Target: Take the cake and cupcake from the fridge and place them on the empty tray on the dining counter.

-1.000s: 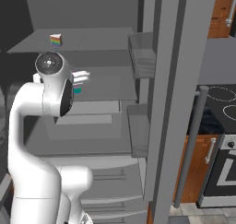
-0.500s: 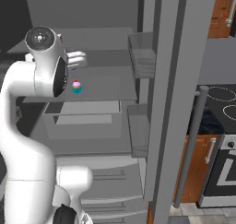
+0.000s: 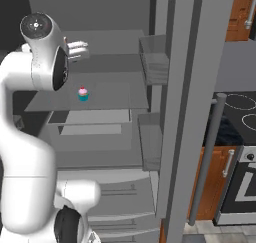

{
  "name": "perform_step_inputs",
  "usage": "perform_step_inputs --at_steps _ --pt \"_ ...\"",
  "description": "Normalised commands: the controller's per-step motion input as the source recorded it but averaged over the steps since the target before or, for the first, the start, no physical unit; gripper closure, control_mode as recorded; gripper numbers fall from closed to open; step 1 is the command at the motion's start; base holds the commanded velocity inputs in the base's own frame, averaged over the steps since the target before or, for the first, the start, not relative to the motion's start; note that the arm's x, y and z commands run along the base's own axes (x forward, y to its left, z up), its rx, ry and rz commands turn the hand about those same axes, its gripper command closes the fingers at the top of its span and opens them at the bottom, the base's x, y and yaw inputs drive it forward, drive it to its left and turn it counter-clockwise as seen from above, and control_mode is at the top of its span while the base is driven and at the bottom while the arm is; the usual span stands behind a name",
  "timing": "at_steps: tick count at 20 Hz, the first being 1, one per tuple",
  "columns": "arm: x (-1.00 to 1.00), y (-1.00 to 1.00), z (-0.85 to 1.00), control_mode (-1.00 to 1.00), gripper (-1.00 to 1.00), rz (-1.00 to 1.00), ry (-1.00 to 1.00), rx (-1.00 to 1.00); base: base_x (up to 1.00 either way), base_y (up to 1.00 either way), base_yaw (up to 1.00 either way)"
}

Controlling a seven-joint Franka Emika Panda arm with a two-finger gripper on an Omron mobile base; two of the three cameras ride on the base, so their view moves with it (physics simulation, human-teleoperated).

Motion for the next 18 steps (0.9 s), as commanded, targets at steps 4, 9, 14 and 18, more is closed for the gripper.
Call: perform_step_inputs --at_steps 4,9,14,18 --pt "0.29 0.21 0.19 -1.0 -1.0 0.0 0.0 0.0 0.0 0.0 0.0" --pt "0.36 0.18 0.05 -1.0 -1.0 0.0 0.0 0.01 0.0 0.0 0.0" --pt "0.4 0.13 0.01 -1.0 -1.0 0.01 0.0 0.03 0.0 0.0 0.0" --pt "0.31 0.16 0.0 -1.0 -1.0 0.02 0.0 0.02 0.0 0.0 0.0"
